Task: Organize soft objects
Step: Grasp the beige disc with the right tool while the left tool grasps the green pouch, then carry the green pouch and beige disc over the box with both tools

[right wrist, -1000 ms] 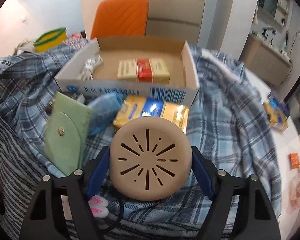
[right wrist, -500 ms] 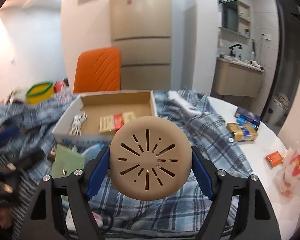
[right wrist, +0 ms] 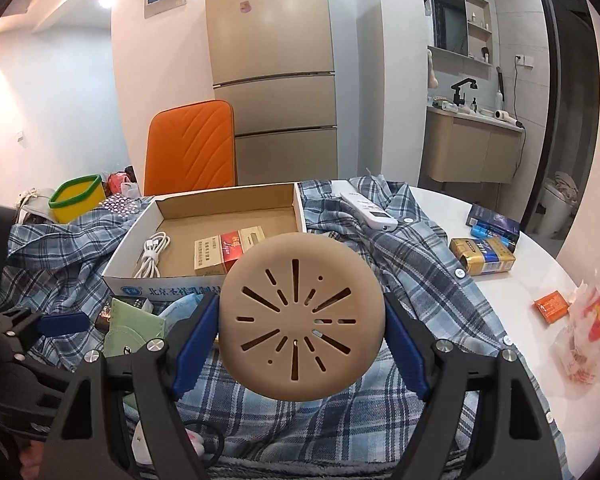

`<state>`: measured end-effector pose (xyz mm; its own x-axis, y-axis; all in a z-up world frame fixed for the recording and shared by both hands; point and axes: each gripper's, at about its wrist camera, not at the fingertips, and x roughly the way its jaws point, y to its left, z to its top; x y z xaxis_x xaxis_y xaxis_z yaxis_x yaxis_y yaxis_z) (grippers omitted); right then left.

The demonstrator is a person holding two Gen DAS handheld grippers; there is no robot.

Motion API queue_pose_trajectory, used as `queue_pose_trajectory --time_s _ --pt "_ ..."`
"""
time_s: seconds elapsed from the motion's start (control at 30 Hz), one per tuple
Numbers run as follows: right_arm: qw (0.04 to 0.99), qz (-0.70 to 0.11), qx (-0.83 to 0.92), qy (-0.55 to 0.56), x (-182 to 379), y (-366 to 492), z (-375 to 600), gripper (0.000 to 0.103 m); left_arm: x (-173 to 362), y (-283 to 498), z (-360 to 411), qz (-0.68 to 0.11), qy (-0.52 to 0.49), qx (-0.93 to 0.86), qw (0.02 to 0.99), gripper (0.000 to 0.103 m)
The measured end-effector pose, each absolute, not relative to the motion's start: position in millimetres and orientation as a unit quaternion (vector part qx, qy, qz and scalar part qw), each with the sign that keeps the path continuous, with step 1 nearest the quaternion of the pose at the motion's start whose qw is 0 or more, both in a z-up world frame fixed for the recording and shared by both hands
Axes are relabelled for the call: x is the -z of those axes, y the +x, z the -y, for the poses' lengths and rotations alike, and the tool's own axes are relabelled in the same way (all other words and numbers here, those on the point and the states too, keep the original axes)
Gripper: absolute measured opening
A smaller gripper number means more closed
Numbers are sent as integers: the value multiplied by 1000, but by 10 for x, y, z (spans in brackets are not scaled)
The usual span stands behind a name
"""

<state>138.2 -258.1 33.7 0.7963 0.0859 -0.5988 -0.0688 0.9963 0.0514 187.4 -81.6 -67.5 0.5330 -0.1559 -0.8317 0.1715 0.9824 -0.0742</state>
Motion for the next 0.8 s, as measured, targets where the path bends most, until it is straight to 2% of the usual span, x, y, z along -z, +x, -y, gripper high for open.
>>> queue_pose_trajectory --time_s 0.17,0.2,0.23,0.3,0.4,0.63,0.8 --pt "948 -317 -43 5 -334 1376 2542 81 788 1932 764 -494 -2 88 865 88" --pt "948 -316 -44 3 -335 1373 2536 81 804 1947 735 -499 -10 87 862 84" --pt "948 -316 -44 3 -335 1374 2532 81 817 1956 715 -501 -17 88 861 75" --pt "947 -318 -43 4 -334 1374 2530 81 812 1937 690 -499 -25 91 862 67" --pt "946 -321 -43 6 -330 1381 2533 81 723 1833 682 -467 -24 98 879 66" --pt "948 -314 -46 5 -339 1370 2541 81 267 1246 577 -293 -32 123 948 66" --pt "955 -290 -56 1 -393 1294 2519 81 51 935 593 -204 -23 124 971 66"
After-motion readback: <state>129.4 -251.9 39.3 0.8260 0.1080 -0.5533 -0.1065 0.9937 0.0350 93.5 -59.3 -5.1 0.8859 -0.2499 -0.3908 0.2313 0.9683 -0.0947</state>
